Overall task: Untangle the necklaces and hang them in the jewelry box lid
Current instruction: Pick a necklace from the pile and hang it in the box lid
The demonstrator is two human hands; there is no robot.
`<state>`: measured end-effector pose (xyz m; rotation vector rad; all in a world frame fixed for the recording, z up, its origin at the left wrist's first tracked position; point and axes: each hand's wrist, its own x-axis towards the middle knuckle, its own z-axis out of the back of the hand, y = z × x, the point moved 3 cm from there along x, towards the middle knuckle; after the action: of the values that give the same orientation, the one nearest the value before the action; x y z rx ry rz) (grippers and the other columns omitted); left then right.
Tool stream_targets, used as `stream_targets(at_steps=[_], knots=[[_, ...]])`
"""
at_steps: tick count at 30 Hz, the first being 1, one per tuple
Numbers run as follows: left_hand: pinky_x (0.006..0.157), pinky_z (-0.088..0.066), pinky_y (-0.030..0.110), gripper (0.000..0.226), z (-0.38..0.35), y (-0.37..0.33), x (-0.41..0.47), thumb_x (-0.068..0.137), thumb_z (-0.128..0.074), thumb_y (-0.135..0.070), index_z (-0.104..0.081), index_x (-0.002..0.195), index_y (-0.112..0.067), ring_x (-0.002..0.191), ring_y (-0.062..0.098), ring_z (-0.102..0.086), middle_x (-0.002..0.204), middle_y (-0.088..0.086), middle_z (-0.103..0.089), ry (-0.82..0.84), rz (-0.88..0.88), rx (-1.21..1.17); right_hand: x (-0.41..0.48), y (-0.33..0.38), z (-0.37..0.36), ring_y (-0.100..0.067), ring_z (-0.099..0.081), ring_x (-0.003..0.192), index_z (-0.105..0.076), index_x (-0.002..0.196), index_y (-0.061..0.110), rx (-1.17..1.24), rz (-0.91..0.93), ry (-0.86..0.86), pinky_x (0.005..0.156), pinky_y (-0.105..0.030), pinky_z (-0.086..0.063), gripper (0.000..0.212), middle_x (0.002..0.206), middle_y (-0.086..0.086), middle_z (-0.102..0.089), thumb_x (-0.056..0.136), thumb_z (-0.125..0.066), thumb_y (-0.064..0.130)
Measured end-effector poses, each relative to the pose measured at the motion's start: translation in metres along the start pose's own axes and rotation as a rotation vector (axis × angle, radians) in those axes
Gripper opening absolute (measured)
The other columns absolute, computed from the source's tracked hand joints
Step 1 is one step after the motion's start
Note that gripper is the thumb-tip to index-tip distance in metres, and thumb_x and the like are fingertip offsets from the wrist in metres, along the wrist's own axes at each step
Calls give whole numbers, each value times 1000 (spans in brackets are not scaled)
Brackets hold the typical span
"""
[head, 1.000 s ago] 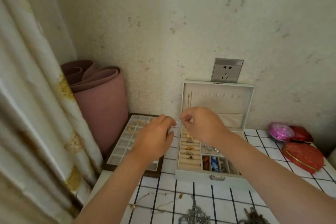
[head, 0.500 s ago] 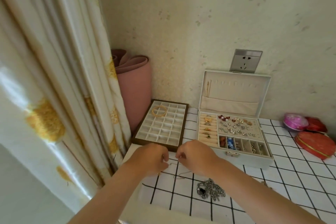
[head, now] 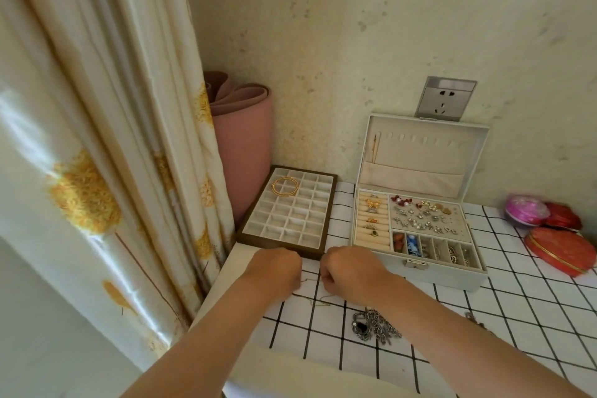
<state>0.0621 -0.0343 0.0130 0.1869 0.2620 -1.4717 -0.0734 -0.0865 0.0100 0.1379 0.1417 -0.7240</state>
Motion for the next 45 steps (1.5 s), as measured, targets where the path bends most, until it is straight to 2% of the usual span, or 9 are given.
stream_targets(at_steps=[3,8,15,20,24,27,32,41,45], knots=[[84,-47,33,25,1,1,0,100,-50,-18,-64,120,-14,105,25,-62,118,7,-65,45,-12,-108,-3,-6,5,-18,-63,88,-67,97,22,280,-61,1,78,-37,-56,16,100,2,-66,91,-54,27],[88,-53,40,16,17,10,3,99,-53,-22,-60,85,-24,92,24,-67,100,7,-70,27,-97,-758,-11,-9,26,-25,-68,87,-63,92,21,784,-98,-87,82,-43,-56,10,91,3,-71,96,-54,23],[95,-54,35,11,44,-1,2,100,-50,-7,-59,95,-10,82,15,-67,75,0,-69,65,-200,-1354,-13,-14,63,-21,-61,68,-60,97,12,1056,-102,-204,86,-51,-54,14,64,2,-62,102,-47,17],[80,-57,29,22,62,-20,0,99,-57,-19,-62,109,0,59,6,-50,69,-4,-53,95,-253,-1390,-20,-25,87,-15,-51,55,-65,100,8,1144,-96,-235,71,-43,-61,13,54,6,-52,100,-54,16],[70,-52,35,20,81,-30,2,98,-58,-26,-73,94,-15,47,2,-40,51,-16,-40,-78,-214,-1210,-31,-47,108,-13,-40,48,-69,102,16,1210,-121,-249,49,-30,-42,9,57,3,-48,97,-62,18],[66,-42,30,23,94,-35,8,99,-56,-28,-73,86,-19,46,-2,-40,46,-19,-42,-202,-217,-1166,-41,-68,119,-13,-34,47,-72,104,18,1159,-138,-205,50,-29,-32,12,55,3,-48,93,-68,21],[55,-40,29,27,108,-38,25,100,-53,-22,-71,81,-20,47,6,-38,52,-12,-42,-309,-194,-1349,-52,-106,130,-11,-41,42,-73,87,9,909,-201,-127,70,-33,-51,26,51,1,-51,90,-69,35],[73,-57,37,23,117,-68,68,102,-49,-16,-66,88,-10,63,17,-57,74,3,-60,-131,-263,-1624,-40,-150,151,-20,-47,50,-61,80,11,1153,-151,-214,53,-30,-42,27,74,-10,-59,101,-51,26],[73,-58,34,19,133,-87,88,97,-60,-20,-66,109,-7,67,15,-60,78,0,-62,-72,-313,-1499,-18,-157,169,-15,-34,43,-58,84,13,1129,-189,-369,42,-23,-24,29,56,-2,-48,105,-43,27]])
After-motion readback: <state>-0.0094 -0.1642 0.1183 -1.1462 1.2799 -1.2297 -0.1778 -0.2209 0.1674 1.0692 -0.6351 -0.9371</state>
